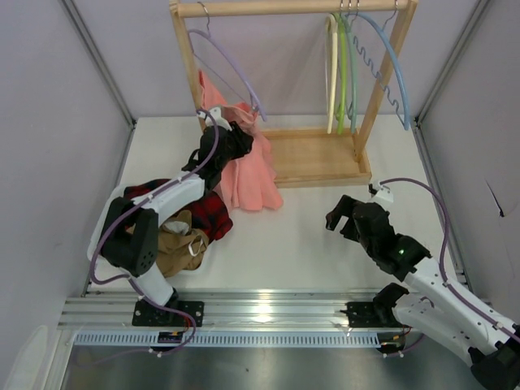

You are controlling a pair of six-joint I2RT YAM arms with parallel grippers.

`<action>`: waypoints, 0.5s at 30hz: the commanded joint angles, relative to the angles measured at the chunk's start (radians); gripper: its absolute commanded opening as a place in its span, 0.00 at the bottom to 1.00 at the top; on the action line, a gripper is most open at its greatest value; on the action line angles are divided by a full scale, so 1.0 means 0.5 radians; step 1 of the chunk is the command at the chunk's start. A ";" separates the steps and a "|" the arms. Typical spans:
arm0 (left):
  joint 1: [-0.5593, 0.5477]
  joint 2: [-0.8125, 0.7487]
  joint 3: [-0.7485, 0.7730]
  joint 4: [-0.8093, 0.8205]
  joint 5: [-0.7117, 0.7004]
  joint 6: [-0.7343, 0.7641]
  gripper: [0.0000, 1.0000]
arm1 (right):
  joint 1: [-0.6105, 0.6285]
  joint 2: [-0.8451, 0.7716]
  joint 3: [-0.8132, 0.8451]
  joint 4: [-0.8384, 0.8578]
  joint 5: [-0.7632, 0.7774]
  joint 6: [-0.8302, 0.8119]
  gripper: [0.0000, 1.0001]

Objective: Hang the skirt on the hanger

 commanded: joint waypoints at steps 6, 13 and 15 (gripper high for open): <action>0.172 0.058 0.126 0.144 -0.297 0.050 0.44 | -0.019 -0.111 0.032 0.008 0.040 0.010 0.99; 0.193 0.208 0.307 0.126 -0.493 0.072 0.51 | -0.019 -0.056 0.044 0.030 -0.009 0.040 0.99; 0.203 0.233 0.356 0.092 -0.493 0.059 0.53 | -0.019 -0.062 0.044 0.030 -0.009 0.047 0.99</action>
